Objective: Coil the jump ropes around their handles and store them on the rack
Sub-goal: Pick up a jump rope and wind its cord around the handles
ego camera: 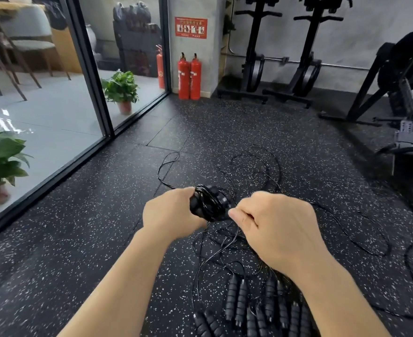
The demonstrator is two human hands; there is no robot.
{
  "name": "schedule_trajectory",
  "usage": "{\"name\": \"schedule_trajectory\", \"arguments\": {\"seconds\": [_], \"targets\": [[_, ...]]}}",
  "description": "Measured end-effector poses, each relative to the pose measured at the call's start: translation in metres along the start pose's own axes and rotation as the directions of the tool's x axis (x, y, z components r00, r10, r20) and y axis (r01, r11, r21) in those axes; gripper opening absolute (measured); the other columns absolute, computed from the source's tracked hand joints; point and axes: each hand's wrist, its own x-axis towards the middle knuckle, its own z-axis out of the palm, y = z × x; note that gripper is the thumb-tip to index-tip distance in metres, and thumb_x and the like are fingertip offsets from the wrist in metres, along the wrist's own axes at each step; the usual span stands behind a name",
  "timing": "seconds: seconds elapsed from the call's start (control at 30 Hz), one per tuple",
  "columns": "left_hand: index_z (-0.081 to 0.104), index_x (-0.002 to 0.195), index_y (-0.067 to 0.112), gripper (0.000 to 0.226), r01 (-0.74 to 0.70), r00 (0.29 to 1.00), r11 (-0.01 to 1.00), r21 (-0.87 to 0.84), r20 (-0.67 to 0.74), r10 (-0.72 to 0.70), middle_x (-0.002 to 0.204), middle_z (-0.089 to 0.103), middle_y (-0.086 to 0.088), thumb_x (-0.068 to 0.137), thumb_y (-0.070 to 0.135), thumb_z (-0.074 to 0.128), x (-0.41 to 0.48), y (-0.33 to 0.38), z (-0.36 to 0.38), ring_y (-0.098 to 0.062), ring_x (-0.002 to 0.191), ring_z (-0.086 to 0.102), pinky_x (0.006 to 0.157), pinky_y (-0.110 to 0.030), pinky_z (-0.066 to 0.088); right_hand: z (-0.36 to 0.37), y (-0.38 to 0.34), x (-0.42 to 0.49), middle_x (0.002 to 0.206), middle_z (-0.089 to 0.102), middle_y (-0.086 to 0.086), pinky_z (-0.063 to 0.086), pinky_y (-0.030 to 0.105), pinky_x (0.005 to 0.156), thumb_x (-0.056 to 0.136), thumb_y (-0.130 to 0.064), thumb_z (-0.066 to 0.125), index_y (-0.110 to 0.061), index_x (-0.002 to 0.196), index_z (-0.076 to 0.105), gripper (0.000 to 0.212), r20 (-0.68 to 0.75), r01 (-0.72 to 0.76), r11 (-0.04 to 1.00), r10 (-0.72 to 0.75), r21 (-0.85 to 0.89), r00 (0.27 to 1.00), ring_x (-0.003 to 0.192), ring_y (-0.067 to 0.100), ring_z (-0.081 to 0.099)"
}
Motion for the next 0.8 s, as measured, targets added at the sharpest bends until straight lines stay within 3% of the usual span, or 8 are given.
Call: {"name": "schedule_trajectory", "arguments": {"seconds": [0.13, 0.27, 0.33, 0.43, 0.57, 0.67, 0.8], "targets": [[0.053, 0.105, 0.032, 0.038, -0.259, 0.964, 0.942, 0.213, 0.108, 0.241, 0.092, 0.065, 0.011, 0.074, 0.046, 0.069, -0.010, 0.019, 0.003, -0.017, 0.091, 0.063, 0.066, -0.026, 0.037, -0.008, 0.001, 0.009, 0.088, 0.059, -0.010, 0.045, 0.032, 0.073, 0.096, -0.051, 0.041, -0.031, 0.091, 0.064, 0.031, 0.081, 0.039, 0.996, -0.045, 0.078, 0.996, 0.083, 0.012, 0.057], [0.045, 0.091, 0.030, 0.024, -0.518, 0.855, 0.820, 0.244, 0.178, 0.487, 0.088, 0.065, 0.007, 0.077, 0.043, 0.059, -0.023, 0.032, 0.011, -0.019, 0.087, 0.063, 0.073, -0.029, 0.038, 0.000, 0.023, 0.016, 0.083, 0.062, -0.012, 0.043, 0.031, 0.074, 0.092, -0.051, 0.051, -0.032, 0.079, 0.062, 0.025, 0.143, -0.031, 0.982, 0.004, 0.187, 0.990, 0.081, 0.008, 0.054], [0.052, 0.097, 0.029, 0.027, -0.596, 0.803, 0.760, 0.260, 0.206, 0.559, 0.088, 0.064, 0.008, 0.073, 0.040, 0.052, -0.026, 0.036, 0.012, -0.017, 0.089, 0.063, 0.090, -0.033, 0.040, 0.009, 0.035, 0.016, 0.070, 0.059, -0.012, 0.043, 0.031, 0.073, 0.090, -0.049, 0.056, -0.031, 0.074, 0.062, 0.025, 0.209, -0.103, 0.957, 0.047, 0.270, 0.977, 0.072, 0.005, 0.052], [0.051, 0.098, 0.033, 0.025, -0.609, 0.792, 0.761, 0.224, 0.227, 0.567, 0.089, 0.060, 0.013, 0.074, 0.037, 0.056, -0.032, 0.036, 0.007, -0.010, 0.095, 0.060, 0.111, -0.038, 0.026, 0.024, 0.050, 0.016, 0.060, 0.061, -0.006, 0.049, 0.037, 0.074, 0.087, -0.045, 0.064, -0.024, 0.073, 0.069, 0.025, 0.266, -0.178, 0.869, 0.056, 0.461, 0.963, 0.062, 0.008, 0.054], [0.043, 0.103, 0.037, 0.034, -0.595, 0.801, 0.782, 0.186, 0.226, 0.555, 0.084, 0.056, 0.016, 0.073, 0.037, 0.061, -0.039, 0.034, 0.000, -0.005, 0.097, 0.055, 0.117, -0.042, 0.017, 0.039, 0.059, 0.017, 0.072, 0.060, 0.028, 0.046, 0.045, 0.067, 0.085, -0.036, 0.071, -0.012, 0.075, 0.071, 0.027, 0.299, -0.220, 0.653, -0.010, 0.725, 0.954, 0.063, 0.021, 0.047], [0.042, 0.103, 0.036, 0.036, -0.572, 0.814, 0.808, 0.144, 0.223, 0.537, 0.081, 0.051, 0.018, 0.073, 0.039, 0.062, -0.042, 0.035, -0.004, -0.003, 0.095, 0.054, 0.117, -0.038, 0.015, 0.042, 0.062, 0.017, 0.066, 0.054, 0.016, 0.039, 0.035, 0.064, 0.084, -0.030, 0.071, -0.006, 0.070, 0.068, 0.028, 0.333, -0.276, 0.500, -0.027, 0.821, 0.942, 0.063, 0.019, 0.044], [0.040, 0.107, 0.032, 0.044, -0.549, 0.826, 0.831, 0.089, 0.207, 0.524, 0.085, 0.057, 0.016, 0.072, 0.040, 0.065, -0.044, 0.033, -0.006, -0.002, 0.090, 0.055, 0.117, -0.033, 0.012, 0.047, 0.063, 0.017, 0.055, 0.047, 0.002, 0.034, 0.018, 0.048, 0.083, -0.024, 0.070, -0.008, 0.063, 0.061, 0.028, 0.409, -0.371, 0.341, -0.046, 0.864, 0.911, 0.047, 0.009, 0.038]]}}
